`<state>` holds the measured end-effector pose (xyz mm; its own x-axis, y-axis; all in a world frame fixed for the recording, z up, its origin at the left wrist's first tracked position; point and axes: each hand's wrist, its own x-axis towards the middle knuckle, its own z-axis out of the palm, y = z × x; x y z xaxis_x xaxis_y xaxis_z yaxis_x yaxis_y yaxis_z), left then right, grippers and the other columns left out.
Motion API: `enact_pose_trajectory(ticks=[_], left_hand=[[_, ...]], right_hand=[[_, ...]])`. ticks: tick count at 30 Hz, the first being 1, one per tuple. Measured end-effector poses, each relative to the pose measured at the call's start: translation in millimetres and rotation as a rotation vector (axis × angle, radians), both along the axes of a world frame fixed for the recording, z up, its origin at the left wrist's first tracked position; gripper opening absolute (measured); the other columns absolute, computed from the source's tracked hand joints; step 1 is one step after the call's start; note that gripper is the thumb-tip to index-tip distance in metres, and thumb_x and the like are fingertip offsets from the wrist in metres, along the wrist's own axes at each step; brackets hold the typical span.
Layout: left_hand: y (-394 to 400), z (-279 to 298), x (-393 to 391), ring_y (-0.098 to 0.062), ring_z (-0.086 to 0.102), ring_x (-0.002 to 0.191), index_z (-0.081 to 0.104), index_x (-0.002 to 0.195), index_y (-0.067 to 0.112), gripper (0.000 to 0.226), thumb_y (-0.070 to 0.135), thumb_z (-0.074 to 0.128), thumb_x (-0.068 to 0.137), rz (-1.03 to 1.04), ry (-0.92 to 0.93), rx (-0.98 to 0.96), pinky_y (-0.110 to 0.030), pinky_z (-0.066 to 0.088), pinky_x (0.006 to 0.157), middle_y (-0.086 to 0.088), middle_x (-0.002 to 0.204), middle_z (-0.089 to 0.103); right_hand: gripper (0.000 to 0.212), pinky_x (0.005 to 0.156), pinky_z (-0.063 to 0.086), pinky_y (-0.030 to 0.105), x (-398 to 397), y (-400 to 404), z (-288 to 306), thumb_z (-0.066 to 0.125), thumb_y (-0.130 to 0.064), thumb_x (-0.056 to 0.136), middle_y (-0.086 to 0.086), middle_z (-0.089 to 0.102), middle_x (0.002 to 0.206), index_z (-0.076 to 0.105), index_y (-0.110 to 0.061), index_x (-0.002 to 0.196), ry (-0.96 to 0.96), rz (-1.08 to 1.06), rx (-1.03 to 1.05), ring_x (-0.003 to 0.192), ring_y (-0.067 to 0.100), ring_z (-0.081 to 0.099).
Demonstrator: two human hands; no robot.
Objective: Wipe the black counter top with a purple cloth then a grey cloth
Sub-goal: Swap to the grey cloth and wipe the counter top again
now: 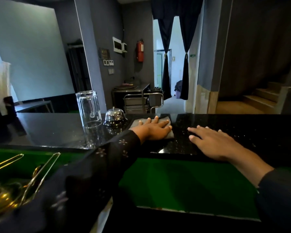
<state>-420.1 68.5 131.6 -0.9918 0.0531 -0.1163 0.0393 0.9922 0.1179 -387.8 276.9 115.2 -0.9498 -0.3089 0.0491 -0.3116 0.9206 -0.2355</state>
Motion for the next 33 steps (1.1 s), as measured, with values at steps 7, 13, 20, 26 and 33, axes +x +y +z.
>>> enact_pose_trajectory(ticks=[7, 13, 20, 26, 33], left_hand=[[35.7, 7.9, -57.8, -0.034, -0.006, 0.146, 0.004, 0.15, 0.04, 0.059, 0.06, 0.017, 0.095, -0.034, -0.047, -0.032, -0.059, -0.004, 0.114, -0.004, 0.16, -0.007], [-1.3, 12.4, -83.9, -0.034, -0.008, 0.146, 0.004, 0.149, 0.04, 0.06, 0.062, 0.017, 0.094, 0.043, -0.068, -0.023, -0.057, -0.003, 0.115, -0.005, 0.16, -0.006], [19.7, 13.3, -83.9, -0.037, -0.004, 0.146, 0.006, 0.149, 0.041, 0.059, 0.061, 0.017, 0.094, 0.052, -0.033, -0.031, -0.062, -0.001, 0.114, -0.006, 0.161, -0.003], [33.1, 1.4, -30.6, -0.031, -0.004, 0.147, 0.005, 0.147, 0.047, 0.055, 0.062, 0.013, 0.094, -0.151, -0.009, -0.021, -0.058, -0.007, 0.112, -0.001, 0.161, -0.003], [-40.4, -2.3, 1.3, -0.031, 0.0, 0.147, 0.007, 0.147, 0.047, 0.054, 0.061, 0.011, 0.094, 0.025, 0.054, 0.003, -0.059, -0.005, 0.113, -0.001, 0.161, 0.001]], right_hand=[[0.048, 0.118, 0.007, 0.043, 0.0, -0.9, 2.7, 0.026, -0.052, 0.099, -0.009, 0.017, 0.16, 0.024, -0.044, 0.147, 0.05, -0.011, -0.039, 0.148, 0.014, 0.012], [0.049, 0.118, 0.005, 0.042, 5.1, -1.4, 1.9, 0.025, -0.053, 0.099, -0.01, 0.016, 0.16, 0.022, -0.045, 0.148, 0.037, -0.015, -0.051, 0.148, 0.012, 0.01], [0.046, 0.119, 0.006, 0.042, 1.7, 0.9, 3.4, 0.027, -0.045, 0.101, -0.009, 0.02, 0.16, 0.027, -0.043, 0.147, 0.06, -0.014, -0.097, 0.148, 0.012, 0.013], [0.046, 0.118, 0.008, 0.045, 0.9, 2.2, 5.3, 0.026, -0.046, 0.101, -0.008, 0.019, 0.16, 0.026, -0.043, 0.147, 0.04, -0.007, -0.05, 0.148, 0.014, 0.013], [0.046, 0.117, 0.007, 0.045, 5.1, 2.6, 6.2, 0.026, -0.044, 0.102, -0.006, 0.019, 0.16, 0.026, -0.041, 0.148, 0.035, 0.016, -0.046, 0.148, 0.017, 0.013]])
